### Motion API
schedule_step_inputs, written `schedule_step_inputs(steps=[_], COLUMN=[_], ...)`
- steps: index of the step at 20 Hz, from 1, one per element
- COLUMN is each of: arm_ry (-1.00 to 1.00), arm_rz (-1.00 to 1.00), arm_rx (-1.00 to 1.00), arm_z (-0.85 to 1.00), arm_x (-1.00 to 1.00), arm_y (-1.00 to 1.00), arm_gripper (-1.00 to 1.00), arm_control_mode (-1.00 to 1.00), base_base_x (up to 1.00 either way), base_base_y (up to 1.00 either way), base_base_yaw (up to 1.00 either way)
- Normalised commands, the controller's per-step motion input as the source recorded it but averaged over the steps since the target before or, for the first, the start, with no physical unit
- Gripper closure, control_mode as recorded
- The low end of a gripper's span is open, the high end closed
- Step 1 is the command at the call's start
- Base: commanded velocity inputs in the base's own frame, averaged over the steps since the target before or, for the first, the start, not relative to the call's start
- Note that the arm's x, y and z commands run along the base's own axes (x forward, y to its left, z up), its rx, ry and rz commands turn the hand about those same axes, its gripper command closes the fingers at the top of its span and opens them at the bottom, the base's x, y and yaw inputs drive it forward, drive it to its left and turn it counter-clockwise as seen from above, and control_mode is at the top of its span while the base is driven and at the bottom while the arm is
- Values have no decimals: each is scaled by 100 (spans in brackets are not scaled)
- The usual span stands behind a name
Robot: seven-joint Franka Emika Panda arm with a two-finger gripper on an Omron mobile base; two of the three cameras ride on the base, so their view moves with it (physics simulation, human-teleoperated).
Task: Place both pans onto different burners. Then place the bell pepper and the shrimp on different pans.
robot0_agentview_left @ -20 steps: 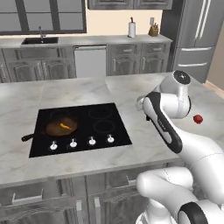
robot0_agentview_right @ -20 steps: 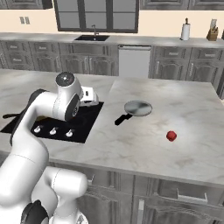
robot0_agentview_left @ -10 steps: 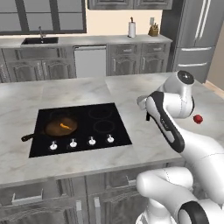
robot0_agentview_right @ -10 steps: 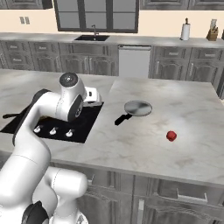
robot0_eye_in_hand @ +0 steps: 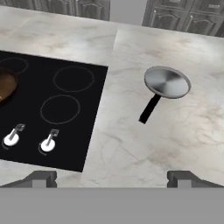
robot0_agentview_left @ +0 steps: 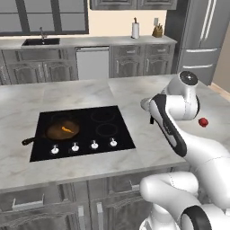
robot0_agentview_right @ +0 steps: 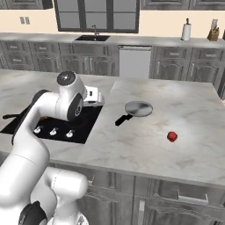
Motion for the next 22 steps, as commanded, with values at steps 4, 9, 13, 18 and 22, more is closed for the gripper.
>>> schedule_step_inputs(steps=[4, 9, 13, 18, 22], arm_ry=[0, 0, 2, 6, 3], arm_rz=[-2, -3, -5, -10, -6], arm_rx=[0, 0, 0, 0, 0], arm_z=[0, 0, -10, -22, -15], arm_x=[14, 24, 12, 4, 13], arm_y=[-24, -26, -14, 0, 0], arm_gripper=[-100, -100, -100, -100, -100], arm_control_mode=[-100, -100, -100, -100, -100], base_base_x=[0, 0, 0, 0, 0], base_base_y=[0, 0, 0, 0, 0], base_base_yaw=[0, 0, 0, 0, 0])
